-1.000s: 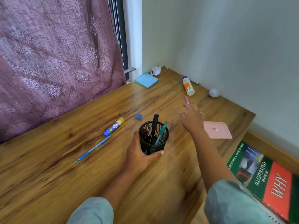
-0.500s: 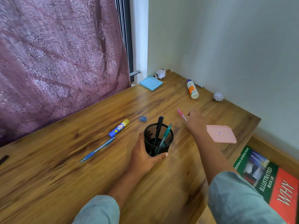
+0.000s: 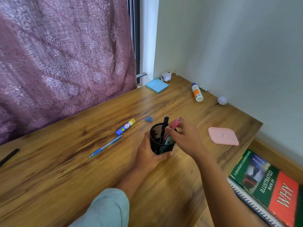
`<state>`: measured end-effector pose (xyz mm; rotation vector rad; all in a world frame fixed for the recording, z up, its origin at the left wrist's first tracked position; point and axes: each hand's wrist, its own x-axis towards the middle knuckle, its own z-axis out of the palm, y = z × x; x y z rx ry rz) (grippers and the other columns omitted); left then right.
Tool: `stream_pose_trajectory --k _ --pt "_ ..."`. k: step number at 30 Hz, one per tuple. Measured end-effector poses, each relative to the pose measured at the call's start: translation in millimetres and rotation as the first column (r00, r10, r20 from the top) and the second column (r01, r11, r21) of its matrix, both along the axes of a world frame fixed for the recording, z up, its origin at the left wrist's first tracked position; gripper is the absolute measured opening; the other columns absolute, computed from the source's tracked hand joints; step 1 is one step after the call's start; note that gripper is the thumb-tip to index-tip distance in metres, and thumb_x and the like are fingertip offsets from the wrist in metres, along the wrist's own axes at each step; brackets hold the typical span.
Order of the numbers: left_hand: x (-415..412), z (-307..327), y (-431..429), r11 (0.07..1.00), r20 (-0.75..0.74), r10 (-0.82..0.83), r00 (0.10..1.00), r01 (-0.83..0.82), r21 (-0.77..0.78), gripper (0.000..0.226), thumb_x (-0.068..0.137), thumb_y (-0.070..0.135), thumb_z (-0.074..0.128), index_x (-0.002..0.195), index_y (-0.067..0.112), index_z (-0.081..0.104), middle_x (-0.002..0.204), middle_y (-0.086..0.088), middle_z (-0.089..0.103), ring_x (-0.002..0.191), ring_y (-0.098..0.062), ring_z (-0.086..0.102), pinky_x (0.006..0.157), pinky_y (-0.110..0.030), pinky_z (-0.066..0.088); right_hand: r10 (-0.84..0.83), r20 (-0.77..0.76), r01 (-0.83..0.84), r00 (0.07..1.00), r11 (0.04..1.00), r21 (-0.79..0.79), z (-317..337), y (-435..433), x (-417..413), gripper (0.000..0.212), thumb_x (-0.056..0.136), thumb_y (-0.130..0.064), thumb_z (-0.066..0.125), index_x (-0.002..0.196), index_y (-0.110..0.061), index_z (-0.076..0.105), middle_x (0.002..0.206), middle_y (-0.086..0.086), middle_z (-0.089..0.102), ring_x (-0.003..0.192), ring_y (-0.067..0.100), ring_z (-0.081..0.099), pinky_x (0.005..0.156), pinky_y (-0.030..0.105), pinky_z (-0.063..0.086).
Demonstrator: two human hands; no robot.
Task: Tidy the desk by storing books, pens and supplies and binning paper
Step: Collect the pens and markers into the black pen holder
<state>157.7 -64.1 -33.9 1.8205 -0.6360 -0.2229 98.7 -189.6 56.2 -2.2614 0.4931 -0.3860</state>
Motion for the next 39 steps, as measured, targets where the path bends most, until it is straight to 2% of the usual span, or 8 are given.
stream_pose_trajectory --k 9,15,19,23,27,31,34,39 --pt "0.8 -1.2 0.8 1.000 0.001 0.005 1.000 -0.005 0.031 0.086 0.054 0.050 0.086 0.123 0.043 0.035 0.110 0.029 0.052 0.105 0.019 0.049 0.081 -0.003 0.042 0.002 -0.028 -0.003 1.000 0.999 -0.043 -20.1 2.7 -3.7 0.023 0.088 -0.043 0.060 0.084 -0.023 0.070 0.129 -0.011 0.040 0.129 0.012 0.028 0.103 0.031 0.026" --pt "1.0 -1.4 0.5 0.998 -0.002 0.015 1.000 -0.015 0.062 0.089 0.053 0.047 0.087 0.126 0.035 0.037 0.107 0.032 0.048 0.100 0.024 0.044 0.079 0.003 0.038 -0.091 0.207 0.042 0.974 0.972 0.230 -8.2 -8.0 11.5 0.030 0.100 -0.027 0.043 0.088 -0.024 0.070 0.098 -0.020 0.055 0.110 0.005 0.048 0.099 0.036 0.038" --pt "1.2 3.1 2.1 0.994 -0.015 0.108 0.994 -0.107 0.037 0.086 0.052 0.039 0.090 0.118 0.042 0.034 0.106 0.031 0.048 0.100 0.024 0.044 0.077 0.005 0.036 -0.264 0.152 0.144 0.952 0.830 0.540 -15.2 -28.2 39.6 0.028 0.102 -0.030 0.037 0.094 -0.027 0.064 0.110 -0.006 0.062 0.107 0.014 0.054 0.081 0.032 0.047" --pt "11.1 11.2 16.4 0.982 -0.002 0.188 0.982 -0.188 0.020 0.084 0.051 0.033 0.092 0.115 0.038 0.039 0.104 0.030 0.050 0.099 0.022 0.045 0.078 0.004 0.034 -0.109 -0.020 0.109 0.994 0.939 0.327 -38.5 -36.2 77.5 0.021 0.099 -0.014 0.044 0.103 -0.019 0.064 0.113 0.002 0.062 0.109 0.021 0.055 0.094 0.038 0.044" --pt "23.2 15.0 42.7 0.974 -0.001 0.223 0.975 -0.222 0.042 0.091 0.048 0.033 0.092 0.122 0.036 0.040 0.112 0.021 0.055 0.103 0.004 0.053 0.083 -0.005 0.036 0.201 -0.260 -0.218 0.944 0.975 -0.035 -70.2 -20.0 114.9 0.045 0.093 -0.008 0.052 0.136 -0.015 0.049 0.137 0.004 0.047 0.127 0.021 0.044 0.106 0.035 0.035" --pt "32.0 20.7 73.4 0.956 -0.036 0.293 0.955 -0.293 0.007 0.089 0.041 0.044 0.088 0.116 0.038 0.041 0.108 0.025 0.056 0.102 0.001 0.056 0.082 -0.002 0.037 0.096 -0.332 -0.218 0.938 0.910 -0.353 -97.4 0.0 139.2 0.034 0.092 -0.020 0.052 0.125 -0.024 0.057 0.130 0.008 0.051 0.116 0.035 0.048 0.094 0.038 0.043" --pt "41.1 27.1 101.7 0.951 -0.037 0.308 0.951 -0.307 0.024 0.090 0.040 0.049 0.085 0.119 0.038 0.042 0.111 0.023 0.057 0.104 0.004 0.055 0.083 -0.004 0.039 0.068 -0.222 -0.130 0.973 0.952 -0.276 -98.4 21.6 140.3 0.019 0.091 -0.017 0.055 0.108 -0.017 0.064 0.111 0.012 0.061 0.104 0.034 0.057 0.083 0.035 0.045" --pt "44.5 34.6 151.3 0.942 -0.023 0.328 0.944 -0.326 0.080 0.100 0.043 0.040 0.091 0.129 0.028 0.043 0.117 0.016 0.058 0.108 -0.003 0.055 0.088 -0.019 0.042 -0.025 0.241 -0.045 0.970 0.959 0.279 -32.5 74.9 112.1 0.009 0.092 -0.019 0.061 0.099 -0.014 0.065 0.085 -0.005 0.065 0.081 0.008 0.060 0.076 0.025 0.046"
